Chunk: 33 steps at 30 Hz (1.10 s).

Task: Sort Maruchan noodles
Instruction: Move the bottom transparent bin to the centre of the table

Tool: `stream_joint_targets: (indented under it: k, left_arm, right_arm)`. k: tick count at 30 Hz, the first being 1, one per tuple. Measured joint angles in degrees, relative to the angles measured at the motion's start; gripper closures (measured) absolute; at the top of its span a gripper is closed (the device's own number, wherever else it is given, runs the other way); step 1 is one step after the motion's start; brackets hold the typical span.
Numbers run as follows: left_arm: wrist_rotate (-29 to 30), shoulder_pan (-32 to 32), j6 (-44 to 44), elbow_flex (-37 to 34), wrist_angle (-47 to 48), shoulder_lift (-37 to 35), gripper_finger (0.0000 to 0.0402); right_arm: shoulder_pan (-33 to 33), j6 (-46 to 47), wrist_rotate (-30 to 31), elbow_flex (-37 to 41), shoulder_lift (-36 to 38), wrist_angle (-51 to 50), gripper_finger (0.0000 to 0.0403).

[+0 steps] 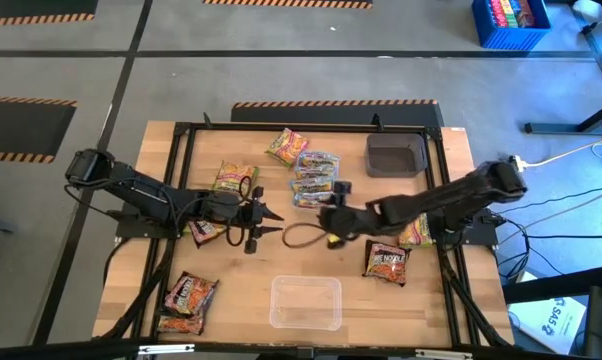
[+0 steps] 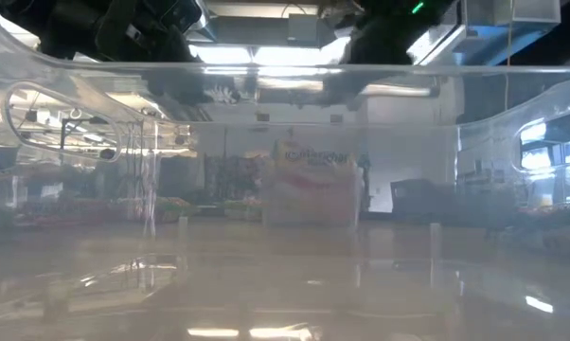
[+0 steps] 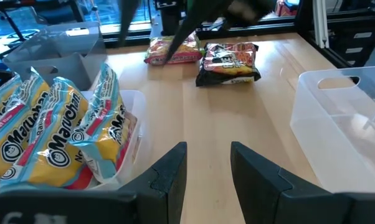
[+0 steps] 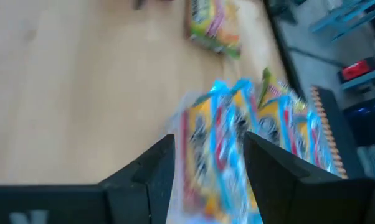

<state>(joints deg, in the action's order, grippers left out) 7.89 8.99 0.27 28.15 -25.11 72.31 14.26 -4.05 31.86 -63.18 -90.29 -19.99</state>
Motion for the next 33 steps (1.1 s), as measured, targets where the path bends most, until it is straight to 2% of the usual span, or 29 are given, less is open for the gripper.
stream_joint_targets:
  k: [4,7,11,14,16,19,22,24,27,30,33]
  left_arm:
    - [-0.2,0.4,-0.7,0.0,-0.2,0.0,0.0285]
    - [-0.3,0.6,-1.3,0.0,-0.4,0.0,0.0285]
    - [-1.1,0.9,-2.1,0.0,-2.4,0.4,0.0285]
    - [-4.4,1.5,-6.3,0.2,-5.5,2.0,0.0285]
    - [-8.7,2.3,-9.4,1.5,-2.8,3.0,0.0285]
    - [-16.5,4.5,-13.0,6.0,9.4,3.1,0.0285]
    - [-19.2,8.8,-17.8,11.0,23.9,3.0,0.0285]
    - [-20.2,12.5,-22.5,13.6,29.0,4.4,0.0285]
    - [-24.2,17.7,-29.0,14.9,30.3,6.9,0.0285]
    - [-28.0,21.4,-34.4,15.4,27.2,9.7,0.0285]
    - [-27.6,23.2,-37.0,15.3,24.6,13.0,0.0285]
  right_arm:
    - [4.5,9.2,0.2,-0.2,5.8,-11.6,0.0233]
    - [8.4,17.6,-0.7,1.9,11.1,-15.8,0.0233]
    - [14.4,26.8,-3.0,6.8,15.9,-15.5,0.0233]
    - [18.5,32.7,-2.5,11.4,16.9,-14.1,0.0233]
    - [20.3,35.5,-1.9,14.6,16.9,-10.6,0.0233]
    - [21.7,37.1,-2.3,19.4,16.3,-2.6,0.0233]
    - [21.8,37.2,-2.5,22.6,15.5,4.2,0.0233]
    - [21.3,37.0,-1.4,23.7,14.7,7.1,0.0233]
    - [19.9,36.4,-0.6,23.9,12.2,10.2,0.0233]
    - [18.4,35.3,-0.5,23.8,9.8,14.3,0.0233]
    - [17.2,35.1,-0.8,23.9,7.3,16.6,0.0233]
